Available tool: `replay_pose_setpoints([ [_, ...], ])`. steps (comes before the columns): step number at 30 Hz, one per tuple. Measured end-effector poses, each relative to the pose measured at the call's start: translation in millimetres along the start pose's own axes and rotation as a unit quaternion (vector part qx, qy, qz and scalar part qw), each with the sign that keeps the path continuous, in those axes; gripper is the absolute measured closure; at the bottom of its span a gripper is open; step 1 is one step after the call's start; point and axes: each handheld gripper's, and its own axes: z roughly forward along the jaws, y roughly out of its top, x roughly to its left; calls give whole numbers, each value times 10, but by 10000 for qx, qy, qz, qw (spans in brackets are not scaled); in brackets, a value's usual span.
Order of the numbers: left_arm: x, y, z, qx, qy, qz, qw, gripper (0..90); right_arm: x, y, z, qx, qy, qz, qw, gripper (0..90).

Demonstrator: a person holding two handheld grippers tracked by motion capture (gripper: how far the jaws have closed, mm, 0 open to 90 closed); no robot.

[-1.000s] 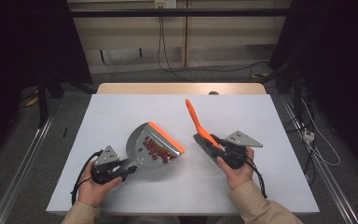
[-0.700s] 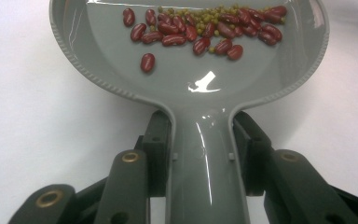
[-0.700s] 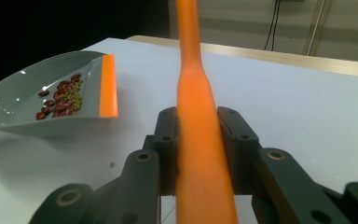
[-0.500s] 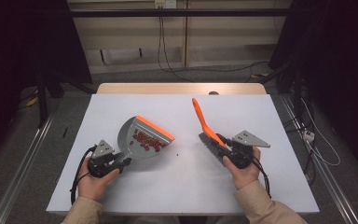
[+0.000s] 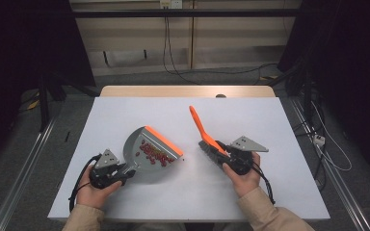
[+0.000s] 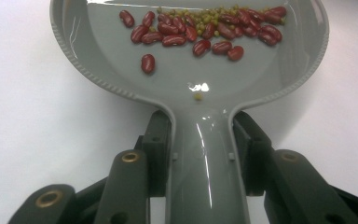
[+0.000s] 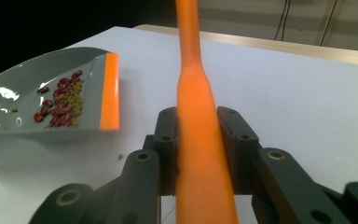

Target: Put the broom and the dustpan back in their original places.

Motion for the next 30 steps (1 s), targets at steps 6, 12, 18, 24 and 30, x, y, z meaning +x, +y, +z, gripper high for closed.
replay_pose_setpoints([
  [6,-121,-21,-42,230,-400,325,9984,633,127,10,115,57,50,-212,9997,707],
  [12,-202,-17,4,475,-761,399,9952,632,243,-29,196,210,172,-303,9992,707],
  [18,-189,-34,70,606,-844,393,9938,632,438,-72,222,375,384,-503,9973,703],
  [24,-179,-60,87,464,-849,278,9949,632,581,-18,234,97,765,-290,9966,707],
  [30,-174,-75,103,337,-772,213,9962,632,365,134,120,-195,495,-59,9986,707],
])
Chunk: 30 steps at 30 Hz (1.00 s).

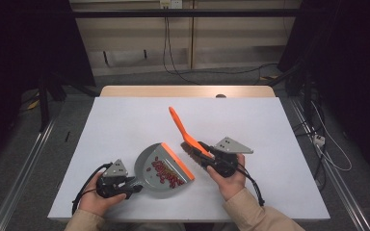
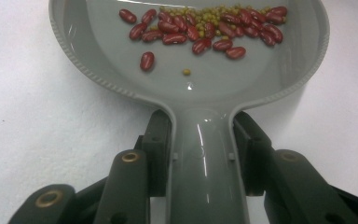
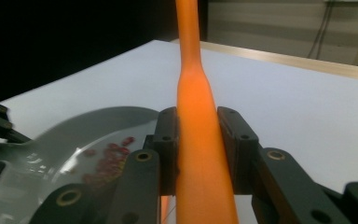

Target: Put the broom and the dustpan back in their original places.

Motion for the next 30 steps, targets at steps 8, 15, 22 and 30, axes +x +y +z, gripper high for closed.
replay_pose_setpoints([
  [8,76,-55,-32,-322,318,-84,9989,632,-150,-74,-10,56,-169,-14,9998,707],
  [15,223,-132,-73,-612,1030,-525,9914,632,-277,-77,-112,20,-353,24,9994,707],
  [22,299,-113,-1,-819,1611,-789,9804,631,-438,-116,-266,-6,-502,112,9987,707],
  [30,300,-116,55,-734,2037,-1020,9709,623,-537,-155,-396,24,-621,170,9979,707],
])
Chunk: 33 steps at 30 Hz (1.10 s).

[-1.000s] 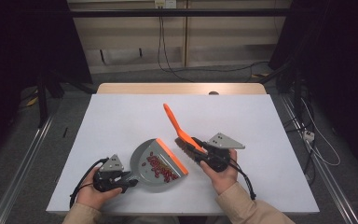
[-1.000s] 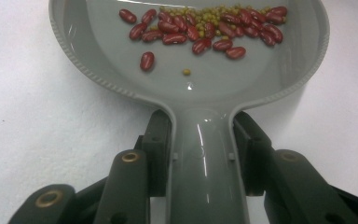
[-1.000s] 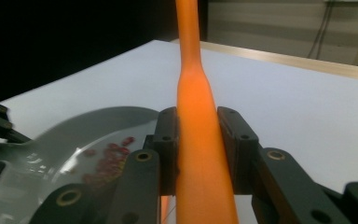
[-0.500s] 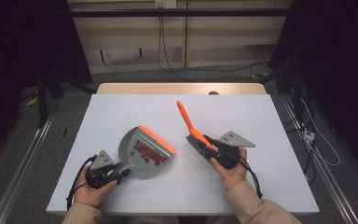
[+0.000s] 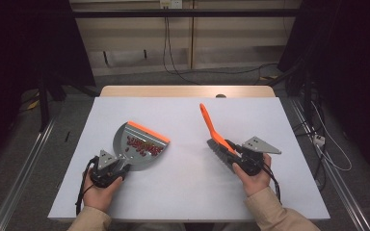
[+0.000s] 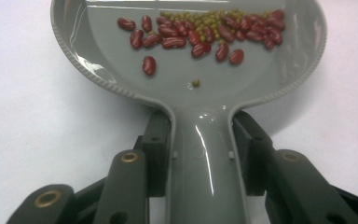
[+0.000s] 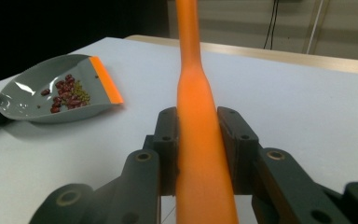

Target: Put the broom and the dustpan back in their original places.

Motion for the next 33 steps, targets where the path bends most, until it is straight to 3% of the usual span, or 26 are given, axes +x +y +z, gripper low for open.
replay_pose_setpoints([
  [2,-4,-1,-13,-29,-135,-136,9998,574,-27,-24,-8,48,-13,28,10000,706],
  [5,-73,7,-31,107,-280,-13,9996,465,-90,-56,-10,106,-70,166,9998,706],
  [7,-133,5,-44,131,-469,111,9988,463,-140,-75,-14,147,-114,281,9994,705],
  [10,-226,2,-67,194,-705,164,9972,401,-228,-108,-41,211,-217,426,9986,705],
  [12,-250,0,-89,167,-830,72,9964,361,-299,-150,-73,264,-318,495,9979,704],
  [17,-226,25,-216,-190,-677,1,9975,173,-404,-200,-183,195,-461,713,9962,708],
  [20,-191,59,-265,-363,-611,30,9975,121,-429,-213,-271,258,-716,551,9956,667],
  [23,-183,114,-286,-478,-633,151,9967,111,-442,-230,-345,466,-706,431,9955,573],
  [28,-204,209,-292,-701,-719,278,9946,98,-376,-257,-517,706,-676,-48,9952,415],
  [31,-221,243,-291,-796,-812,323,9930,86,-343,-276,-622,693,-700,-352,9945,278],
  [33,-217,261,-290,-898,-855,366,9916,72,-379,-273,-683,526,-630,-315,9961,263],
])
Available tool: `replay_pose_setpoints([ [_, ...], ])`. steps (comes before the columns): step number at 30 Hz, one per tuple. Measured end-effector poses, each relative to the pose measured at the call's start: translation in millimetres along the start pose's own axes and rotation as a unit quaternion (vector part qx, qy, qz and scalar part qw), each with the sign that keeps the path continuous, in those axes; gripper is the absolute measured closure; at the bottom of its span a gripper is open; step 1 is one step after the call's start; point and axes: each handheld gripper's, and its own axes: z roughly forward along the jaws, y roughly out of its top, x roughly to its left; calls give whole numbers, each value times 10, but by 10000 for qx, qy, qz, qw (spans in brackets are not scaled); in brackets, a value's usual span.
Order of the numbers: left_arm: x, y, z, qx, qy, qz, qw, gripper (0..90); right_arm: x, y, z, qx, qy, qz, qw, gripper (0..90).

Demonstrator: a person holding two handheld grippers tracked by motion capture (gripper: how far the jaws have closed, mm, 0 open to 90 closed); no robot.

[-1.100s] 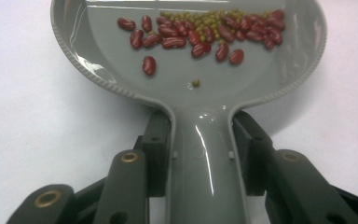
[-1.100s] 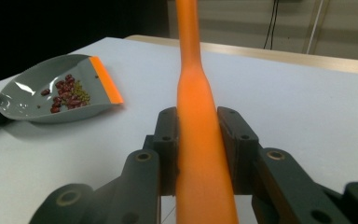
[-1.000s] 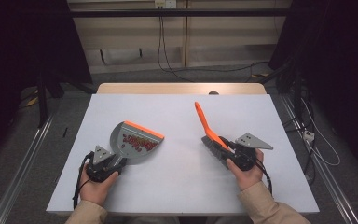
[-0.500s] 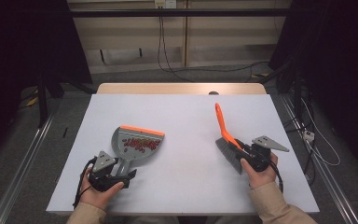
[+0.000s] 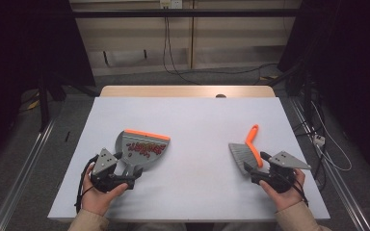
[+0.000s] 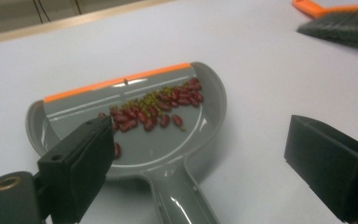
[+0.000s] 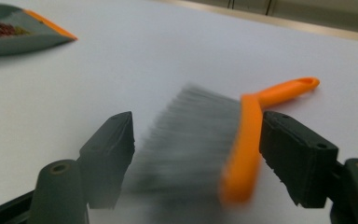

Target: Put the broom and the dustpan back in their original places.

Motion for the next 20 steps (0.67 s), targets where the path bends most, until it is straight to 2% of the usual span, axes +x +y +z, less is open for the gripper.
replay_pose_setpoints([
  [4,73,23,-14,-273,-85,-86,9996,63,-78,-29,-53,-252,153,141,9995,192],
  [6,123,29,-25,-430,-180,-142,9988,57,-90,-45,-57,-302,221,129,9992,175],
  [9,181,25,-39,-582,-182,-210,9979,52,-110,-59,-63,-362,268,149,9989,152],
  [13,248,2,-62,-642,-100,-300,9974,54,-136,-85,-82,-391,309,81,9987,140],
  [20,262,7,-45,-697,-147,-302,9970,54,-167,-119,-114,-447,278,137,9985,136],
])
